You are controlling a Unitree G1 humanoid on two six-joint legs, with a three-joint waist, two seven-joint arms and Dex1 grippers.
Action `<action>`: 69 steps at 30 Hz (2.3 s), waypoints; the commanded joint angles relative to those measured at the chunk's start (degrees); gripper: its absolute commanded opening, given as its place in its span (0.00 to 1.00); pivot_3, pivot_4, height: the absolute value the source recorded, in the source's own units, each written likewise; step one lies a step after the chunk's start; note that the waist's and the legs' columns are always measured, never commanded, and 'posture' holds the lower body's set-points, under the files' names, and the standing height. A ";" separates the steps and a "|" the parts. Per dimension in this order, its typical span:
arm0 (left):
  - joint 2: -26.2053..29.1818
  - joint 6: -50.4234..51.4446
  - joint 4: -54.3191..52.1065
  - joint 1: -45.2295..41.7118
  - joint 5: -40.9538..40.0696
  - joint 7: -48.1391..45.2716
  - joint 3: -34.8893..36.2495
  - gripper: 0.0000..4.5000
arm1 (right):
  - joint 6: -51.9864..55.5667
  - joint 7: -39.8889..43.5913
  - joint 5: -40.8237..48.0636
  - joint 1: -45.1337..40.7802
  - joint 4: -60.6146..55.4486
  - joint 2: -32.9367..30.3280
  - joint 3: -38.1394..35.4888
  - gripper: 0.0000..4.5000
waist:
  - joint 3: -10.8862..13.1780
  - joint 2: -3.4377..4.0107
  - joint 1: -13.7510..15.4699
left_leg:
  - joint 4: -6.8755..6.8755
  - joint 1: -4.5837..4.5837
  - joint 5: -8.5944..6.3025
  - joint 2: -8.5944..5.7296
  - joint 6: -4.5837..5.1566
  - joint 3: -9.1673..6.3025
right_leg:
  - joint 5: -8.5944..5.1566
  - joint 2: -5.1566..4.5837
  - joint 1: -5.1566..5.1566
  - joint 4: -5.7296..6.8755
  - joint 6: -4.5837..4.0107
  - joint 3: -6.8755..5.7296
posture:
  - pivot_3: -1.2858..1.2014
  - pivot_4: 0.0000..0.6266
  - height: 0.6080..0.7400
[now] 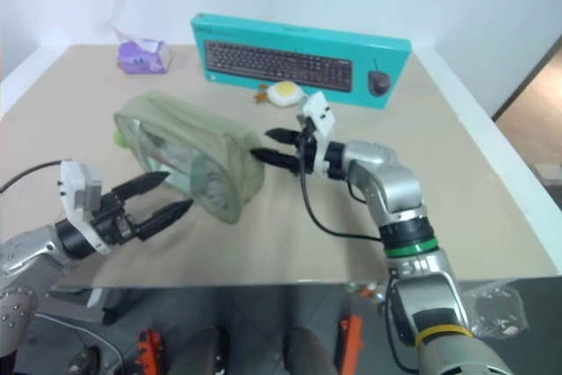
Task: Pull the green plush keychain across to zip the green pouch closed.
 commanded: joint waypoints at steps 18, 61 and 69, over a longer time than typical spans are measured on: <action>0.48 1.67 0.38 -8.77 -0.15 -1.32 -4.77 1.00 | -5.78 10.11 -1.30 -2.34 -2.06 -5.13 -1.52 0.02 | 0.03 0.04 0.14 | 0.00 -0.04 0.00 -0.05 0.00 -0.02 | 0.00 0.00 0.00 0.00 -0.01 0.03 | 0.52 0.24 1.00; -0.31 1.64 5.33 -14.91 1.05 -7.27 -10.58 1.00 | 4.45 -3.47 4.17 16.62 -22.91 -13.29 -14.45 0.99 | 0.23 0.28 -0.08 | 0.12 0.16 0.07 -0.21 0.03 -0.08 | 0.01 -0.07 0.22 0.05 0.26 0.08 | 0.52 0.24 1.00; -0.73 1.31 5.00 -13.95 2.11 -7.25 -10.47 1.00 | 1.32 -3.85 2.93 15.32 -18.82 -11.60 -12.14 0.99 | 0.23 0.29 0.01 | 0.05 0.12 0.09 -0.25 0.05 0.03 | -0.02 -0.09 0.16 0.02 0.37 0.23 | 0.52 0.24 1.00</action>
